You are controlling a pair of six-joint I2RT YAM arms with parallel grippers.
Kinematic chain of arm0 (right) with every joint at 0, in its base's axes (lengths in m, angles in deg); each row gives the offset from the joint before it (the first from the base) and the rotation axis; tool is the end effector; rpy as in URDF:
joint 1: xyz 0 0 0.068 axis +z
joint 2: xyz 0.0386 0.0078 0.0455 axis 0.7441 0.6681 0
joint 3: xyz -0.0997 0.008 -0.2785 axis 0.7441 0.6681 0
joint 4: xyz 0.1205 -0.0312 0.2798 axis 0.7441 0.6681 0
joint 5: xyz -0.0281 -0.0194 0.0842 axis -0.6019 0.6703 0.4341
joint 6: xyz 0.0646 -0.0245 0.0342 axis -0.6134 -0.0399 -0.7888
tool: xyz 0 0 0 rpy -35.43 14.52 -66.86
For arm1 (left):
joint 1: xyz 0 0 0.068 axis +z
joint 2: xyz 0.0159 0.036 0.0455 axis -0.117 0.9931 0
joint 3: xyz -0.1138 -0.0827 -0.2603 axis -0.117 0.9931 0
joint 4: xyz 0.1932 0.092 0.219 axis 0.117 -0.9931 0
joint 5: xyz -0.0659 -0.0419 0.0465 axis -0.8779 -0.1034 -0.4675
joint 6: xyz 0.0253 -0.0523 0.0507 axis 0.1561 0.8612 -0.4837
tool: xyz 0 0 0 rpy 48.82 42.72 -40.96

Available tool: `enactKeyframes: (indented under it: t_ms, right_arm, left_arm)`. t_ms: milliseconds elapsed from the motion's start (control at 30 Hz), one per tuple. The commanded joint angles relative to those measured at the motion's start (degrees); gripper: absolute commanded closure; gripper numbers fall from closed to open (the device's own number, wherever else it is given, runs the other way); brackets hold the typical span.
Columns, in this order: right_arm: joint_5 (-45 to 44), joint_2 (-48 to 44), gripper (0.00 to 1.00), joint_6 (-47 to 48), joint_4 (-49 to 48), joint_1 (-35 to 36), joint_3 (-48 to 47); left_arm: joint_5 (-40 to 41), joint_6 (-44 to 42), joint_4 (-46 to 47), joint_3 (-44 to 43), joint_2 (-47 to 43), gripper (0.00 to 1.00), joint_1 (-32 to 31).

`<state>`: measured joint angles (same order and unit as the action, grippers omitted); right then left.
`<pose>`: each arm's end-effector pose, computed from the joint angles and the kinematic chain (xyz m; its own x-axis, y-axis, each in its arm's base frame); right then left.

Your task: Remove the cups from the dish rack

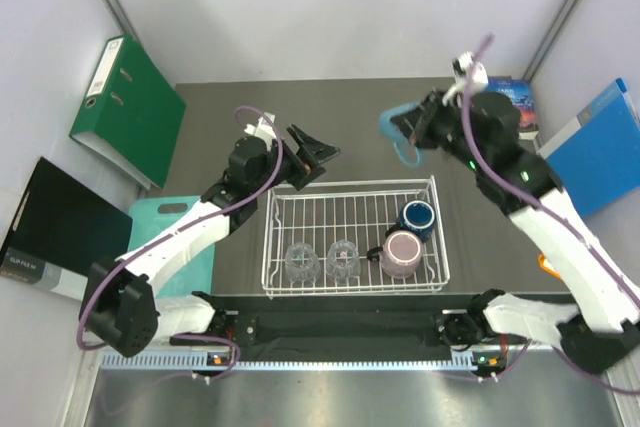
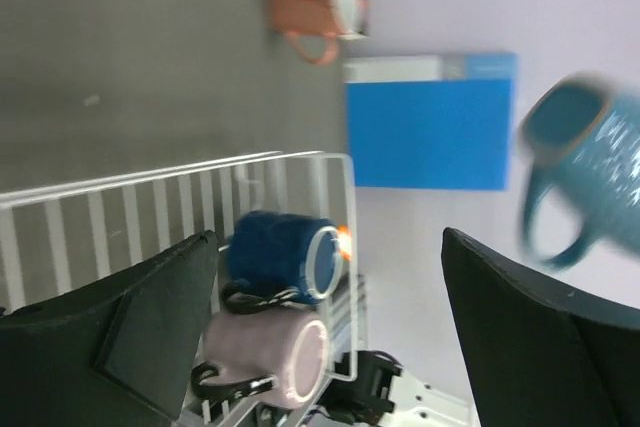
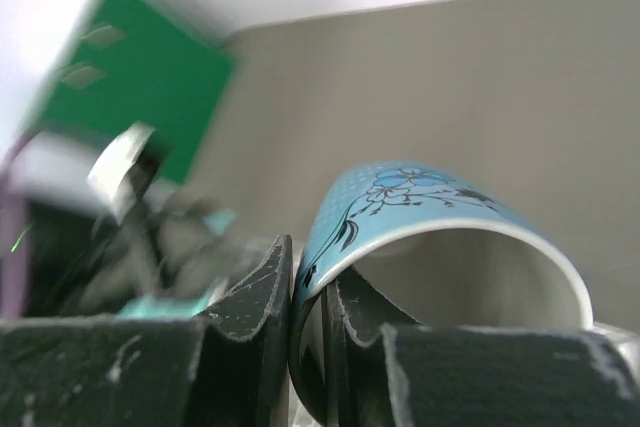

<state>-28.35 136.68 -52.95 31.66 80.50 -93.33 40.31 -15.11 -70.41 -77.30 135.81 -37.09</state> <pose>0.2414 0.1541 0.4722 -0.4222 0.3613 -0.8314 -0.3771 0.7640 0.5235 0.2955 -0.1948 0.3010 -0.7346 -0.5998 -0.3173 0.1185 0.3470 -0.9304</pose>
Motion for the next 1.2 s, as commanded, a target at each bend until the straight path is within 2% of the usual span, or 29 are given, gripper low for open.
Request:
enactKeyframes:
  t_ms: [0, 33, 167, 333, 433, 767, 1167]
  right_arm:
    - [-21.77, 14.81, 1.0, 8.54, 11.71, -2.01, -15.13]
    - [-23.63, 19.88, 1.0, 8.8, 12.77, -2.54, -19.33]
    - [-28.48, 30.64, 1.0, 8.63, 16.2, -3.51, -27.88]
    - [-29.89, 41.27, 1.0, 8.63, 18.93, -4.56, -36.15]
    - [-27.71, 45.75, 1.0, 7.67, 18.85, -6.14, -36.87]
    - [-19.88, 53.68, 1.0, 5.64, 17.88, -13.61, -37.13]
    - [-17.41, 60.8, 1.0, 7.31, 18.32, -14.58, -42.14]
  left_arm:
    - [8.33, -4.6, -17.52, -5.17, -1.35, 0.04, 0.05]
    - [10.08, -5.23, -19.98, -6.14, -0.83, 0.04, 0.13]
    - [14.31, -7.25, -29.04, -8.7, -1.61, 0.04, 0.05]
    - [15.9, -9.1, -30.91, -8.53, -3.89, 0.04, 0.05]
    - [17.92, -10.85, -32.83, -9.4, -3.29, 0.05, 0.05]
    - [16.78, -12.53, -32.49, -9.14, -0.56, 0.05, 0.14]
    - [12.82, -13.14, -30.29, -9.23, 3.48, 0.05, 0.05]
